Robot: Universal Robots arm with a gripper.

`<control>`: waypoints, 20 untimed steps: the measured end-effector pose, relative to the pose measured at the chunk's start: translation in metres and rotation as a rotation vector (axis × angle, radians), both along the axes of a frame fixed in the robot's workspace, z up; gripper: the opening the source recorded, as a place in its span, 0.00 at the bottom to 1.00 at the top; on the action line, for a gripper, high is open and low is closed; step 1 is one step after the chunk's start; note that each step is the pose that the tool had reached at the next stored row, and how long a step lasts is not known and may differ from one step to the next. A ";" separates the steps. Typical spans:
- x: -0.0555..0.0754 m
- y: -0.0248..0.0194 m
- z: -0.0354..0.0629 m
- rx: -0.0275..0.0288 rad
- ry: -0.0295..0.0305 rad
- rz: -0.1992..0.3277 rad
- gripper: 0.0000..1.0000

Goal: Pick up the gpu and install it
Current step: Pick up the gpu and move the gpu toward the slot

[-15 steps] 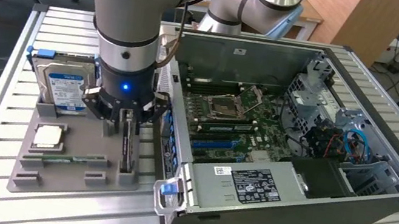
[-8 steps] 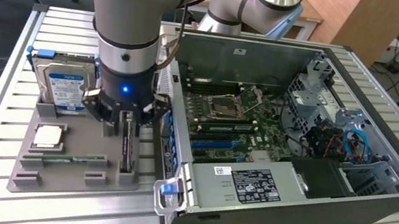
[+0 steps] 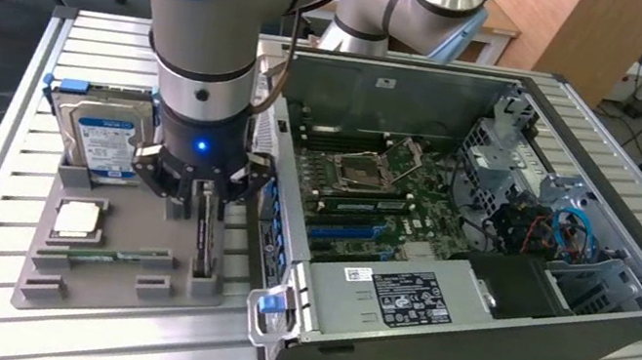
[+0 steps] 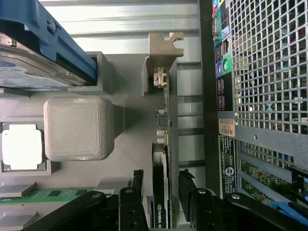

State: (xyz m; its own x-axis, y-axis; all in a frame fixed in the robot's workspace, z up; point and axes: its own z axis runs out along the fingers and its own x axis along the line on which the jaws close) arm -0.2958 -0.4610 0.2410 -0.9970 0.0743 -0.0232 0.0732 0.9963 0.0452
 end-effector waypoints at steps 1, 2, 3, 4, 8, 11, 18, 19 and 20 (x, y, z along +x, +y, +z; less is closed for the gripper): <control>0.000 0.0000 -0.0013 -0.0001 0.0001 0.000 0.43; 0.000 0.0000 -0.0025 -0.0001 0.0001 0.000 0.43; 0.000 0.0000 -0.0037 -0.0001 0.0002 0.000 0.43; 0.000 0.0000 -0.0050 -0.0001 0.0001 0.000 0.43; 0.000 0.0000 -0.0059 -0.0003 0.0003 0.000 0.43; 0.000 0.0000 -0.0065 0.0002 -0.0002 0.000 0.43; -0.001 -0.0001 -0.0084 -0.0001 0.0001 0.000 0.43; -0.001 -0.0001 -0.0088 -0.0002 0.0003 0.000 0.43; -0.001 -0.0001 -0.0088 -0.0004 0.0005 0.000 0.43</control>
